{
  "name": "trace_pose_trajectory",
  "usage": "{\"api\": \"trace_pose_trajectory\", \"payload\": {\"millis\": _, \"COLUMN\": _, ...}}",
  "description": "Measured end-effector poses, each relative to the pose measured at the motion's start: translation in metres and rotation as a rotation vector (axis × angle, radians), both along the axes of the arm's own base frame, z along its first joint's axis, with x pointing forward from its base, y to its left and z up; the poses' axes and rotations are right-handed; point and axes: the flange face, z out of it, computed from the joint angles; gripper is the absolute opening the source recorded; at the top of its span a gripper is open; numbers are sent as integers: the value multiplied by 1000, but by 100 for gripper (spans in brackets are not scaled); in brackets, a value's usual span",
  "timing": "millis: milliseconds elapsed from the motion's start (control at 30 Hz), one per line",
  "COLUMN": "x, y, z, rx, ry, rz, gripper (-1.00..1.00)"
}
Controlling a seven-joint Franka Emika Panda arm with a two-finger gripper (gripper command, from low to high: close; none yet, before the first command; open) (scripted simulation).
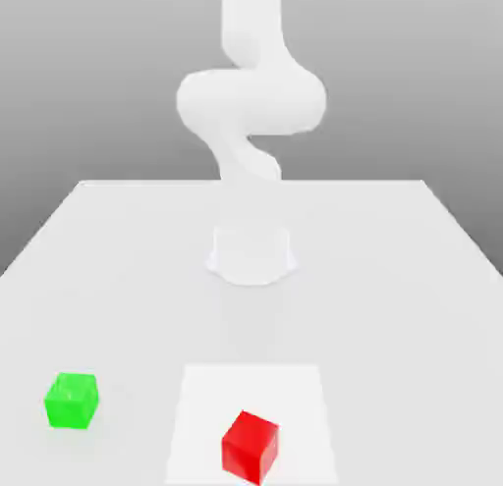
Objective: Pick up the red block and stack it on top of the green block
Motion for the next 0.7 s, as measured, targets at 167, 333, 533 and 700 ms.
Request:
{"api": "trace_pose_trajectory", "payload": {"millis": 167, "x": 58, "y": 0, "z": -88, "rx": 18, "ry": 149, "rz": -93, "gripper": 0}}
{"api": "trace_pose_trajectory", "payload": {"millis": 333, "x": 95, "y": -4, "z": -181, "rx": 44, "ry": 290, "rz": -179, "gripper": 0}}
{"api": "trace_pose_trajectory", "payload": {"millis": 533, "x": 113, "y": -8, "z": -297, "rx": 89, "ry": 458, "rz": -275, "gripper": 0}}
{"api": "trace_pose_trajectory", "payload": {"millis": 700, "x": 107, "y": -9, "z": -392, "rx": 140, "ry": 597, "rz": -353, "gripper": 0}}
